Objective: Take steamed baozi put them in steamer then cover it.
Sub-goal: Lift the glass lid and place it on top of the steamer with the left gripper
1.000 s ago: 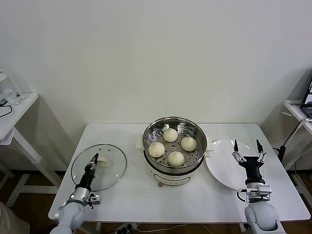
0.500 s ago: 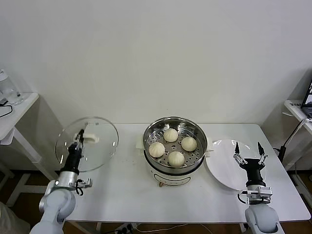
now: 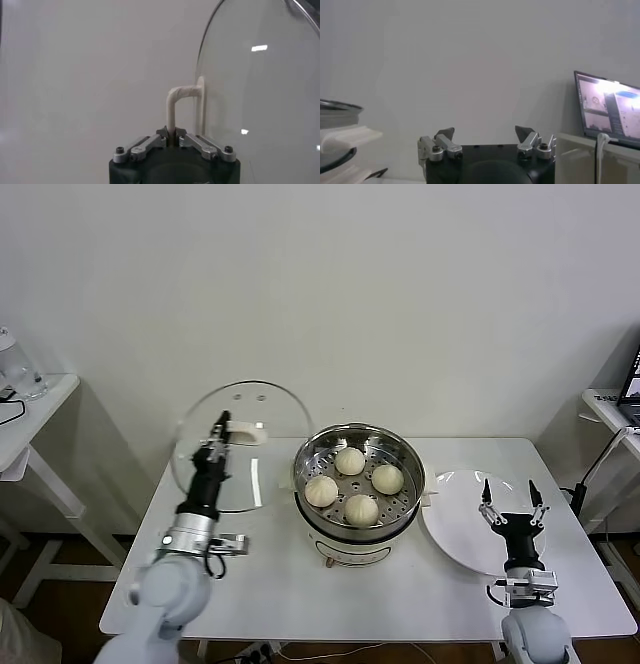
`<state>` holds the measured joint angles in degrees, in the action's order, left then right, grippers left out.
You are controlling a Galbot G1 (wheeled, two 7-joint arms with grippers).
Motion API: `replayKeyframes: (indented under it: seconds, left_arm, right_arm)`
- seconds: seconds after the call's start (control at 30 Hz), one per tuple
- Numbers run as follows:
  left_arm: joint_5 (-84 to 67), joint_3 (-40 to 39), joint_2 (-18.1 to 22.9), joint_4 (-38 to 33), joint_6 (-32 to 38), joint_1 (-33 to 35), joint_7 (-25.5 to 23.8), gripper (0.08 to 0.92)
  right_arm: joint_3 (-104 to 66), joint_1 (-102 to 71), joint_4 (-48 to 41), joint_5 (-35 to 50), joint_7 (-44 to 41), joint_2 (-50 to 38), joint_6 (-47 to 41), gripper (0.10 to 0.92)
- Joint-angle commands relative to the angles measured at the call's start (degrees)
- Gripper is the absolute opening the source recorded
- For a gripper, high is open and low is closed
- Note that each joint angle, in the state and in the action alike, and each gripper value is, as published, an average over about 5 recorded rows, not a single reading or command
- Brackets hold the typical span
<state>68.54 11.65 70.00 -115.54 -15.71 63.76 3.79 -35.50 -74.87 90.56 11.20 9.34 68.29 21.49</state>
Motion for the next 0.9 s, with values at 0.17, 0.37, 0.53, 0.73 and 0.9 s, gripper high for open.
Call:
replayKeyframes:
  seconds: [0.17, 0.37, 0.53, 0.73, 0.9]
  left_arm:
    - [1.9, -23.9, 7.0, 4.4, -17.2, -13.4, -11.5, 0.195]
    - [6.6, -25.0, 11.8, 9.7, -20.2, -15.9, -14.8, 0.195]
    - [8.8, -24.9, 14.7, 13.1, -20.5, -16.3, -14.9, 0.195]
    - [11.6, -25.2, 16.7, 15.6, -20.2, -16.4, -15.1, 0.195]
    - [13.3, -24.6, 17.8, 17.7, -20.5, -16.3, -16.0, 0.195]
  right_arm:
    - [0.4, 0.9, -1.6, -1.6, 0.6, 1.2, -1.7, 0.823]
    - [0.2, 1.4, -2.6, -1.8, 0.6, 1.6, -1.5, 0.823]
    - [0.1, 1.7, -3.4, -1.9, 0.6, 1.7, -1.4, 0.823]
    - [0.1, 2.0, -3.6, -1.9, 0.6, 1.8, -1.5, 0.823]
    - [0.1, 2.3, -3.2, -1.9, 0.6, 1.8, -1.8, 0.823]
